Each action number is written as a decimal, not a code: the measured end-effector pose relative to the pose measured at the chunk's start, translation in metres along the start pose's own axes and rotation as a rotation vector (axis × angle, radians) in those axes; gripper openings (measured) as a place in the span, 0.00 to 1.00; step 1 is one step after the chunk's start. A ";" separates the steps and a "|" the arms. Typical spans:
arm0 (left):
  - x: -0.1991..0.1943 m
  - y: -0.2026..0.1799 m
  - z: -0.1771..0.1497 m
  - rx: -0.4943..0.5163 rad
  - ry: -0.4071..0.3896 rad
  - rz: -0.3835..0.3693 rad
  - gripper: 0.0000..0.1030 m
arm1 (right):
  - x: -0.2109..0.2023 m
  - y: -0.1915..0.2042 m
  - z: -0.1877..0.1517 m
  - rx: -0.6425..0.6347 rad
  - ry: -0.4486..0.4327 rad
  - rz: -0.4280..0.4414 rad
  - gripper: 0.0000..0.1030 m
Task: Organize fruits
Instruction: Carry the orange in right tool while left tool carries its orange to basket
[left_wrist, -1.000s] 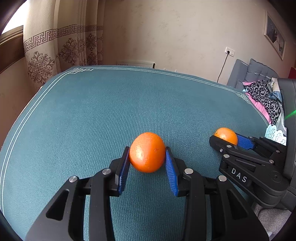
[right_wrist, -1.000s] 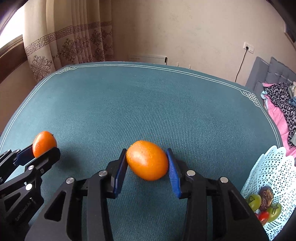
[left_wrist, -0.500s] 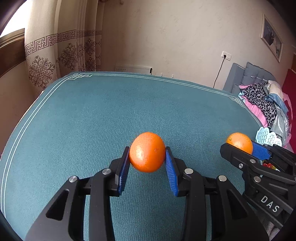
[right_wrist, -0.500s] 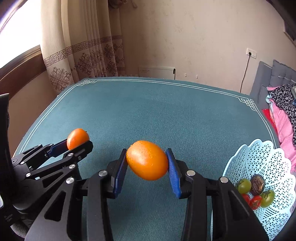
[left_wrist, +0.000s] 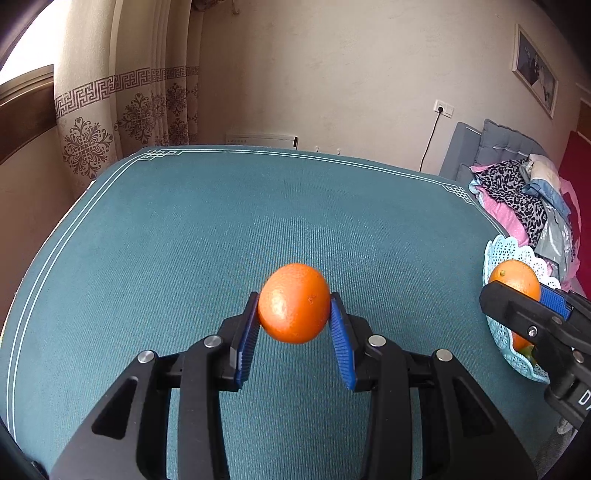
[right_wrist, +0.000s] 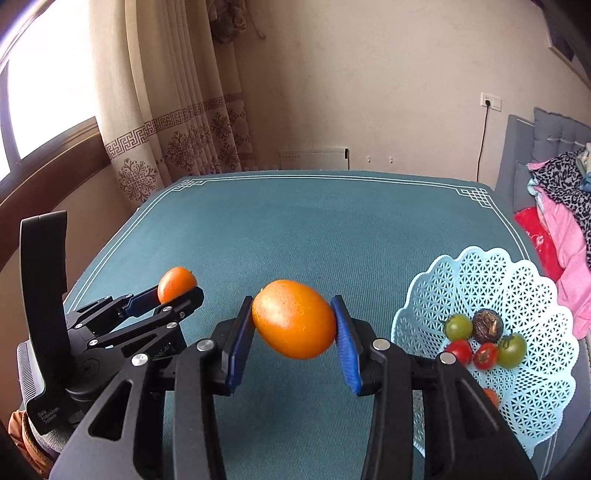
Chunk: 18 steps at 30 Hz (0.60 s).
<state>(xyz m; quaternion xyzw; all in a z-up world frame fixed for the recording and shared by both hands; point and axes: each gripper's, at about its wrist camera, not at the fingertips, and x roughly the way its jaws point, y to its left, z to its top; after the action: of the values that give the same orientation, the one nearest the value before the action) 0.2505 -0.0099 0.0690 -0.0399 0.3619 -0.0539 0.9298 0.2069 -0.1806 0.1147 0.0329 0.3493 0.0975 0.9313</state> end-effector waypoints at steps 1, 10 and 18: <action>-0.003 0.000 -0.002 0.000 0.000 0.000 0.37 | -0.004 -0.002 -0.002 0.008 -0.003 0.001 0.41; -0.030 -0.011 -0.018 0.026 -0.001 0.000 0.37 | -0.033 -0.016 -0.022 0.049 -0.028 0.011 0.41; -0.051 -0.030 -0.028 0.081 -0.024 -0.001 0.37 | -0.056 -0.033 -0.040 0.089 -0.042 0.008 0.41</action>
<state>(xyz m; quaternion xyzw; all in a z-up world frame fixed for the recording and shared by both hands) 0.1920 -0.0341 0.0862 -0.0031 0.3481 -0.0685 0.9349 0.1448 -0.2249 0.1161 0.0776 0.3337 0.0849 0.9356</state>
